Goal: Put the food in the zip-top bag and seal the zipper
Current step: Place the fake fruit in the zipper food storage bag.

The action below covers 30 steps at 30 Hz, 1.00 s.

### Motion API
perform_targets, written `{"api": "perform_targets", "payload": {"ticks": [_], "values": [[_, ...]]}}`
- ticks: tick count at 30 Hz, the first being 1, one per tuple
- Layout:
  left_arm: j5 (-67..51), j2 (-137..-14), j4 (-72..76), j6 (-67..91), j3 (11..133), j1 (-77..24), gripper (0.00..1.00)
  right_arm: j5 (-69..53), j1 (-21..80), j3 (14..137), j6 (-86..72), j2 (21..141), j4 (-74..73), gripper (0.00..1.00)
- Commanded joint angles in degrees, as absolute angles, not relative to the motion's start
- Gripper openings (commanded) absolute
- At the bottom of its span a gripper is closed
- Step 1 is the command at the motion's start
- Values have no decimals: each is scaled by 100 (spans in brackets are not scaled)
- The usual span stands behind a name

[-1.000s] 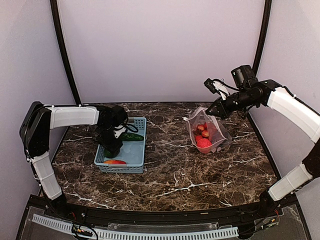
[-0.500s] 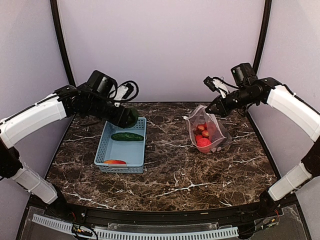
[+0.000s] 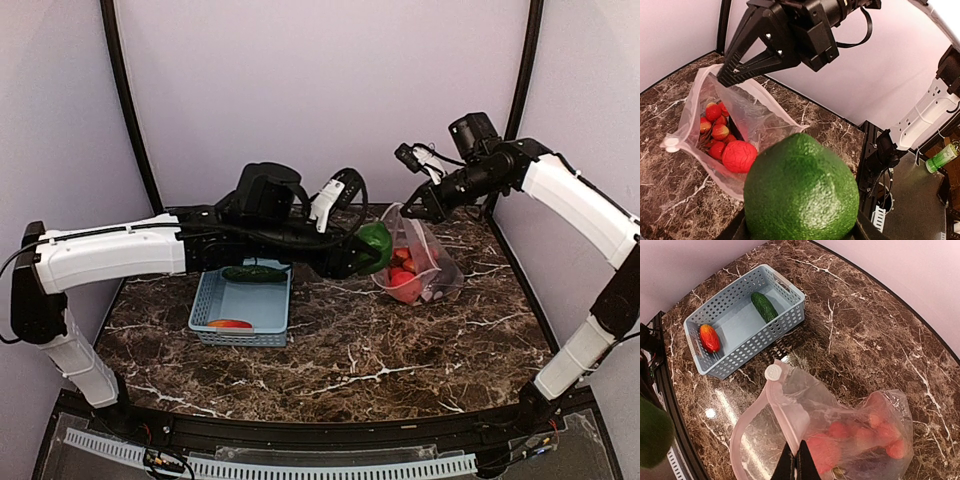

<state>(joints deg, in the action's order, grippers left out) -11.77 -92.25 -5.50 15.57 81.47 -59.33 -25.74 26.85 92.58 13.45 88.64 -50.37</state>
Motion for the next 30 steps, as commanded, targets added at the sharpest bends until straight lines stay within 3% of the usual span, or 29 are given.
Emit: {"api": "perform_targets", "payload": {"ticks": [1, 21, 23, 26, 30], "values": [[-1233, -9547, 201, 1876, 8431, -6022, 35, -2718, 2806, 9606, 1353, 8975, -5142, 0], [315, -11452, -529, 2933, 9873, -6029, 35, -2785, 2892, 9642, 1277, 8975, -5169, 0], [509, -11624, -691, 3065, 10001, -6029, 37, -2807, 2891, 9635, 1266, 8958, -5168, 0], [645, -11783, -740, 3192, 10247, -6027, 54, -2805, 2892, 9620, 1257, 8940, -5168, 0], [510, -11878, -646, 3108, 10429, -6029, 64, -2748, 2892, 9562, 1266, 8880, -5149, 0]]}}
